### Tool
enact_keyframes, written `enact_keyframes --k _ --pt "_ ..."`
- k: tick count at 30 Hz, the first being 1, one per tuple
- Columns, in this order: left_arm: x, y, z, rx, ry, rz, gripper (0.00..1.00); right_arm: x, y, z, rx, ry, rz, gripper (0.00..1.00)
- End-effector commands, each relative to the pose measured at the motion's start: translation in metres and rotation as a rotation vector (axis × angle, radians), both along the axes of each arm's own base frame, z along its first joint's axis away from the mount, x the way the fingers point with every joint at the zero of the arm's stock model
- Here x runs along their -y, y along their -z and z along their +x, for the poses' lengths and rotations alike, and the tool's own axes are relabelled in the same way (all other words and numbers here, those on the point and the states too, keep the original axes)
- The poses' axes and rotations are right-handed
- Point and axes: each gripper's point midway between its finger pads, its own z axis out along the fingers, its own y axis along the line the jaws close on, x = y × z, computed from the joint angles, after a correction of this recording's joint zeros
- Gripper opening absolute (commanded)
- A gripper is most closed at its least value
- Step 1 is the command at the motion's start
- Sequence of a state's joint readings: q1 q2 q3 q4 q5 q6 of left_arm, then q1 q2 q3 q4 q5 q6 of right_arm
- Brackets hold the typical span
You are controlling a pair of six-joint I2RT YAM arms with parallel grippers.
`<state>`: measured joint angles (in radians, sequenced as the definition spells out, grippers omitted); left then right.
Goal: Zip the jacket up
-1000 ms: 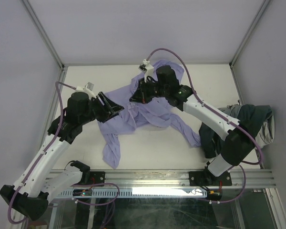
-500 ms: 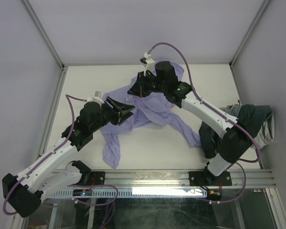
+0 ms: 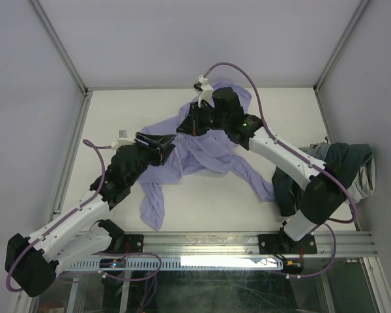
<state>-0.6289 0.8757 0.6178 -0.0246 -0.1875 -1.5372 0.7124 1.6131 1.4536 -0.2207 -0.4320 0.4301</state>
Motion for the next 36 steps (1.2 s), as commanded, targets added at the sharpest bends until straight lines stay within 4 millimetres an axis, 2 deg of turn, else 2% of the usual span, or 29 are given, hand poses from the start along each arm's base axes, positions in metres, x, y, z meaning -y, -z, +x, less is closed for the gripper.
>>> enact_keyframes --k 1,11,20,30,36 --pt "-0.007 -0.030 0.012 0.114 -0.075 -0.078 0.49 0.003 -0.032 -0.013 0.047 -0.010 0.067 0.00" --pt "0.003 -0.014 0.019 0.074 -0.057 -0.062 0.47 0.003 -0.032 -0.026 0.029 -0.025 0.082 0.00" --pt "0.010 -0.001 0.021 0.036 -0.030 -0.044 0.46 0.000 -0.036 -0.026 0.026 -0.029 0.097 0.00" --pt "0.012 0.007 0.025 0.023 -0.038 -0.024 0.41 0.003 -0.042 -0.032 0.022 -0.037 0.114 0.00" --pt "0.014 0.006 0.026 0.030 -0.032 -0.033 0.37 0.003 -0.036 -0.032 0.013 -0.032 0.103 0.00"
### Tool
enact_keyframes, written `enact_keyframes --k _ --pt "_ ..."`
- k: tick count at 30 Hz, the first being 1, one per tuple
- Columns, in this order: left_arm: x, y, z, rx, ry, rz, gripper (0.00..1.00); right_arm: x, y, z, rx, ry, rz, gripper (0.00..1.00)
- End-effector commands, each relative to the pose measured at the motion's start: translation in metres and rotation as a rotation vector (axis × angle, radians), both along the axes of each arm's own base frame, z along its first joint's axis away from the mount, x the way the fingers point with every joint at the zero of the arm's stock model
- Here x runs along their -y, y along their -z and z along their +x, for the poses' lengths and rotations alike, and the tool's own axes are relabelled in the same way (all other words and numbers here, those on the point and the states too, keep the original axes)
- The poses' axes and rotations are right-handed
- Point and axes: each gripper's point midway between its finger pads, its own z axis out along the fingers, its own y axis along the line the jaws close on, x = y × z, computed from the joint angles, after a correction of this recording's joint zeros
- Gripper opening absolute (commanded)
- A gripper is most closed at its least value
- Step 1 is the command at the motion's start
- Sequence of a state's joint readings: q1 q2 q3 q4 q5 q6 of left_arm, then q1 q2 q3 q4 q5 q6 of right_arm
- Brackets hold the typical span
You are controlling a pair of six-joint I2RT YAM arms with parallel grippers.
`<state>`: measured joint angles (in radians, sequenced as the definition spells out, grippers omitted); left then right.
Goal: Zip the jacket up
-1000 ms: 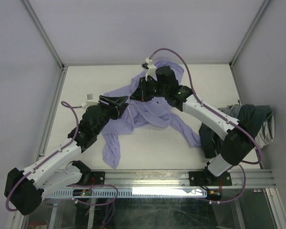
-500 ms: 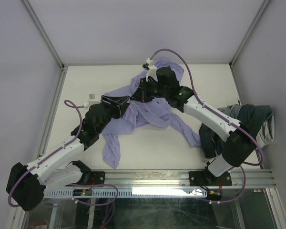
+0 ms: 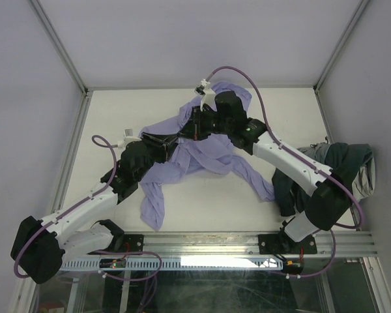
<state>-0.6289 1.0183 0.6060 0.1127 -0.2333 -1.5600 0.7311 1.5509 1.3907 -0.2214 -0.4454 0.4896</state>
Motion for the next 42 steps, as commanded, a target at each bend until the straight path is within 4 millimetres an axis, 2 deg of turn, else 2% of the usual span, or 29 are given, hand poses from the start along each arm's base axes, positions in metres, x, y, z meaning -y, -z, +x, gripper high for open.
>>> enact_keyframes --k 1,5,8,14,16,20,27,29,32,35,37,38,42 --pt "0.005 -0.015 0.000 0.051 0.020 -0.033 0.34 0.000 -0.033 -0.008 0.067 -0.016 0.078 0.00" --pt "0.004 -0.019 -0.001 0.073 0.023 -0.027 0.19 0.005 -0.027 -0.002 0.082 0.015 0.043 0.00" --pt "0.001 -0.025 -0.005 0.097 0.021 -0.028 0.00 0.012 -0.021 0.007 0.094 0.048 -0.004 0.00" --pt "-0.006 -0.038 -0.019 0.132 0.058 0.081 0.00 0.041 -0.014 0.041 0.085 0.170 -0.089 0.00" --pt "-0.007 -0.047 -0.025 0.137 0.087 0.143 0.00 0.051 -0.003 0.054 0.078 0.216 -0.151 0.00" --pt "-0.010 -0.052 -0.039 0.124 0.150 0.244 0.00 0.067 0.011 0.079 0.084 0.310 -0.209 0.00" --pt "-0.021 -0.050 -0.056 0.082 0.193 0.351 0.00 0.079 0.038 0.108 0.070 0.383 -0.282 0.00" --pt "-0.028 -0.047 -0.056 0.064 0.189 0.378 0.00 0.090 0.045 0.117 0.079 0.411 -0.320 0.00" --pt "-0.043 -0.047 -0.051 0.058 0.167 0.436 0.00 0.129 0.059 0.137 0.057 0.494 -0.377 0.00" --pt "-0.064 -0.056 -0.036 0.071 0.139 0.504 0.00 0.176 0.056 0.156 0.069 0.587 -0.409 0.00" --pt "-0.075 -0.064 -0.022 0.083 0.122 0.552 0.00 0.209 0.041 0.169 0.088 0.653 -0.398 0.00" --pt "-0.079 -0.075 -0.014 0.103 0.113 0.571 0.00 0.221 0.032 0.173 0.106 0.678 -0.392 0.00" --pt "-0.095 -0.113 0.024 0.185 0.082 0.667 0.00 0.263 -0.020 0.184 0.190 0.762 -0.363 0.00"
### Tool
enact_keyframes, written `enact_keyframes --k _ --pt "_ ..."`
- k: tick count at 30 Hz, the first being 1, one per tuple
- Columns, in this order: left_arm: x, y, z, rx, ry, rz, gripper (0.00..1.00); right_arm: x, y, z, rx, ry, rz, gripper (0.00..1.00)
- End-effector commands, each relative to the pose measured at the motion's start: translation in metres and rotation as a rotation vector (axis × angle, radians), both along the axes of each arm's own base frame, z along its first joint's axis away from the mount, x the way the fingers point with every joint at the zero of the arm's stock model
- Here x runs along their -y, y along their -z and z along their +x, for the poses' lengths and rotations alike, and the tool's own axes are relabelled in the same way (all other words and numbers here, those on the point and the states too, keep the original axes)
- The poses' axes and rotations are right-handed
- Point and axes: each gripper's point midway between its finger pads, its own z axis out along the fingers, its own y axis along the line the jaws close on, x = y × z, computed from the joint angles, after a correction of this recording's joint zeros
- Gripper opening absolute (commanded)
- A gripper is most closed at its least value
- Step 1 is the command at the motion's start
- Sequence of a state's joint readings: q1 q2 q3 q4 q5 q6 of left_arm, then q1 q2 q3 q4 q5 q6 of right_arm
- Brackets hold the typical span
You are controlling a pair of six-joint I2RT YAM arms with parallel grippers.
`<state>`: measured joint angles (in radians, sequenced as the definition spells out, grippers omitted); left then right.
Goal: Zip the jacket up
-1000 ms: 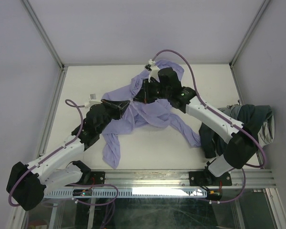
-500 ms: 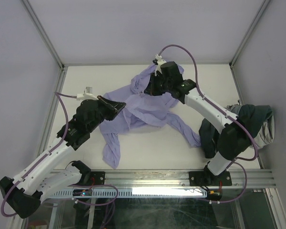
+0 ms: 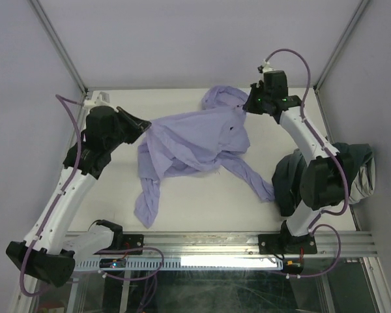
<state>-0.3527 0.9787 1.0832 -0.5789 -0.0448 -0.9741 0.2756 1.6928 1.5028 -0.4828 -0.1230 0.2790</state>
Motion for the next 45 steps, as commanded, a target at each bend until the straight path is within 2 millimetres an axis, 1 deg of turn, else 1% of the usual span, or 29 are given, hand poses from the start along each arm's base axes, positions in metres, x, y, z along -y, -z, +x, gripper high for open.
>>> enact_keyframes --k 1,5,6,9,11,12,14,17,19,20,21,22,24,25,27,29,30,31,32,34,36,37,38,39,40,41,43,44,45 --pt "-0.020 -0.069 0.037 0.189 0.029 0.132 0.00 0.059 -0.112 0.020 0.273 0.109 -0.031 0.00" --pt "-0.048 -0.136 0.071 0.318 -0.003 0.170 0.00 0.104 -0.176 0.022 0.393 0.187 -0.031 0.00" --pt "-0.055 -0.156 0.075 0.358 -0.007 0.172 0.00 0.115 -0.195 0.020 0.427 0.200 -0.028 0.00" --pt "-0.067 -0.201 0.080 0.439 -0.010 0.192 0.00 0.140 -0.246 0.008 0.529 0.243 -0.027 0.00" --pt "-0.071 -0.217 0.078 0.468 -0.006 0.213 0.00 0.151 -0.268 -0.005 0.582 0.266 -0.027 0.00" --pt "-0.072 -0.222 0.076 0.479 -0.006 0.224 0.00 0.156 -0.274 -0.011 0.597 0.278 -0.032 0.00" --pt "-0.075 -0.218 0.072 0.470 -0.013 0.247 0.00 0.166 -0.275 -0.023 0.608 0.310 -0.042 0.00" --pt "-0.088 -0.184 0.065 0.391 -0.060 0.296 0.00 0.180 -0.248 -0.038 0.573 0.382 -0.055 0.00" --pt "-0.092 -0.149 0.060 0.314 -0.078 0.304 0.00 0.182 -0.220 -0.048 0.540 0.410 -0.049 0.00" --pt "-0.092 -0.127 0.057 0.268 -0.078 0.294 0.00 0.182 -0.208 -0.053 0.526 0.417 -0.044 0.00" --pt "-0.091 -0.101 0.054 0.214 -0.068 0.281 0.00 0.179 -0.192 -0.057 0.503 0.411 -0.033 0.00" --pt "-0.088 -0.060 0.050 0.132 -0.052 0.262 0.00 0.171 -0.181 -0.061 0.490 0.386 -0.009 0.00" --pt "-0.079 -0.007 0.038 0.047 -0.020 0.207 0.00 0.153 -0.149 -0.068 0.444 0.323 0.041 0.00" --pt "-0.074 0.014 0.031 0.014 -0.005 0.172 0.00 0.144 -0.136 -0.073 0.423 0.296 0.072 0.00" --pt "-0.063 0.055 0.016 -0.055 0.033 0.099 0.00 0.132 -0.100 -0.081 0.350 0.268 0.126 0.00" --pt "-0.054 0.088 0.002 -0.117 0.060 0.038 0.00 0.123 -0.067 -0.091 0.283 0.248 0.165 0.00" --pt "-0.052 0.101 -0.004 -0.144 0.066 0.022 0.00 0.120 -0.053 -0.096 0.251 0.245 0.176 0.00" --pt "-0.052 0.115 -0.009 -0.173 0.062 0.020 0.00 0.118 -0.033 -0.102 0.210 0.244 0.182 0.00" --pt "-0.054 0.126 -0.014 -0.199 0.051 0.024 0.00 0.116 -0.023 -0.107 0.188 0.238 0.186 0.00" --pt "-0.058 0.134 -0.021 -0.217 0.029 0.034 0.00 0.114 -0.013 -0.117 0.166 0.229 0.186 0.00" --pt "-0.062 0.127 -0.022 -0.198 0.007 0.049 0.00 0.114 -0.015 -0.124 0.177 0.220 0.177 0.01" --pt "-0.064 0.118 -0.021 -0.169 0.003 0.066 0.03 0.115 -0.021 -0.126 0.191 0.223 0.171 0.07" --pt "-0.067 0.107 -0.019 -0.133 0.001 0.090 0.11 0.116 -0.029 -0.127 0.210 0.220 0.165 0.17" --pt "-0.070 0.094 -0.016 -0.094 -0.003 0.119 0.24 0.117 -0.041 -0.128 0.236 0.217 0.156 0.26" --pt "-0.075 0.079 -0.014 -0.058 -0.012 0.156 0.36 0.118 -0.054 -0.129 0.260 0.214 0.145 0.34" --pt "-0.080 0.062 -0.012 -0.020 -0.022 0.196 0.44 0.120 -0.068 -0.130 0.291 0.212 0.129 0.40" --pt "-0.091 0.025 -0.011 0.066 -0.050 0.271 0.54 0.126 -0.095 -0.133 0.344 0.218 0.085 0.48" --pt "-0.096 -0.002 -0.012 0.125 -0.069 0.306 0.59 0.129 -0.110 -0.135 0.377 0.219 0.060 0.51" --pt "-0.102 -0.024 -0.014 0.175 -0.094 0.337 0.65 0.133 -0.122 -0.138 0.404 0.231 0.030 0.54"
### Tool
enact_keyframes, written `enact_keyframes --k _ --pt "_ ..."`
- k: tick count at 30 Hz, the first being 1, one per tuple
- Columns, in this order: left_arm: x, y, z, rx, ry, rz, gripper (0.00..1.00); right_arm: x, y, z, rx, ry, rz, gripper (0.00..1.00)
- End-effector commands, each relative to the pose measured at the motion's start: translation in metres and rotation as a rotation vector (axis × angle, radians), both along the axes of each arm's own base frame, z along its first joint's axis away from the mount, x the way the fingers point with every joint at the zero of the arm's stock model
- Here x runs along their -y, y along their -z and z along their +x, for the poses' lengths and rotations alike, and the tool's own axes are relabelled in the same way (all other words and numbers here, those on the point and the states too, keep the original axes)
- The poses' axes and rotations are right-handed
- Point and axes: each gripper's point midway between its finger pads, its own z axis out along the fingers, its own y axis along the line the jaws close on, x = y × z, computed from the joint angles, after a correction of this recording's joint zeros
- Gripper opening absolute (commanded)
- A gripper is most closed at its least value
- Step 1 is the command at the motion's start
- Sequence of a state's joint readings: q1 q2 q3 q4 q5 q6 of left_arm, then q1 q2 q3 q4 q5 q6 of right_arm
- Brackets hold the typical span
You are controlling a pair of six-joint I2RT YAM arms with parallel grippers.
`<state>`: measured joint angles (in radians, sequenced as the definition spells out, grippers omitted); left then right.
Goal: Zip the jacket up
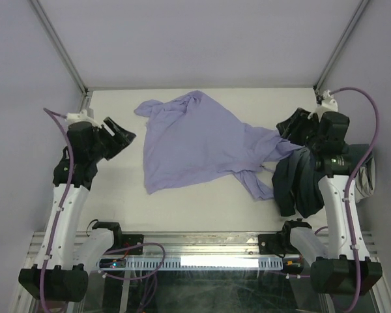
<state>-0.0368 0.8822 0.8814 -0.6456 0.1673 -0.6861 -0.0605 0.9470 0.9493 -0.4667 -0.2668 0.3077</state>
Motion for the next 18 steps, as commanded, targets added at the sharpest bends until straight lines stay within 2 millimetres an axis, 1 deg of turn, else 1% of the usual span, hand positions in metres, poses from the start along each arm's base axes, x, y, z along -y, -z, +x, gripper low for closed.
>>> enact_keyframes --k 1,3,4,5,6,7,9,12,14,16,18 --pt "-0.034 -0.123 0.002 0.340 -0.084 0.193 0.71 0.016 -0.091 -0.006 0.224 0.048 -0.141 0.56" --pt "-0.046 -0.163 -0.008 0.441 -0.131 0.251 0.82 0.022 -0.114 -0.015 0.281 0.074 -0.208 0.61" --pt "-0.052 -0.183 -0.015 0.492 -0.156 0.277 0.87 0.025 -0.126 -0.021 0.317 0.091 -0.238 0.67" --pt "-0.060 -0.202 -0.024 0.542 -0.192 0.314 0.90 0.030 -0.138 -0.027 0.359 0.115 -0.278 0.74" --pt "-0.066 -0.219 -0.032 0.585 -0.224 0.334 0.93 0.033 -0.148 -0.033 0.400 0.135 -0.296 0.89" --pt "-0.072 -0.234 -0.041 0.627 -0.252 0.366 0.95 0.039 -0.154 -0.039 0.435 0.161 -0.329 0.98" --pt "-0.084 -0.257 -0.057 0.687 -0.312 0.408 0.98 0.047 -0.165 -0.052 0.511 0.212 -0.360 0.99" --pt "-0.097 -0.274 -0.074 0.735 -0.386 0.439 0.99 0.051 -0.174 -0.070 0.607 0.244 -0.365 0.99" --pt "-0.102 -0.277 -0.082 0.759 -0.424 0.438 0.99 0.051 -0.179 -0.079 0.662 0.254 -0.351 0.99" --pt "-0.106 -0.274 -0.087 0.771 -0.458 0.417 0.99 0.049 -0.181 -0.086 0.709 0.250 -0.350 0.99" --pt "-0.107 -0.266 -0.087 0.781 -0.475 0.393 0.99 0.050 -0.179 -0.089 0.732 0.259 -0.340 0.99"
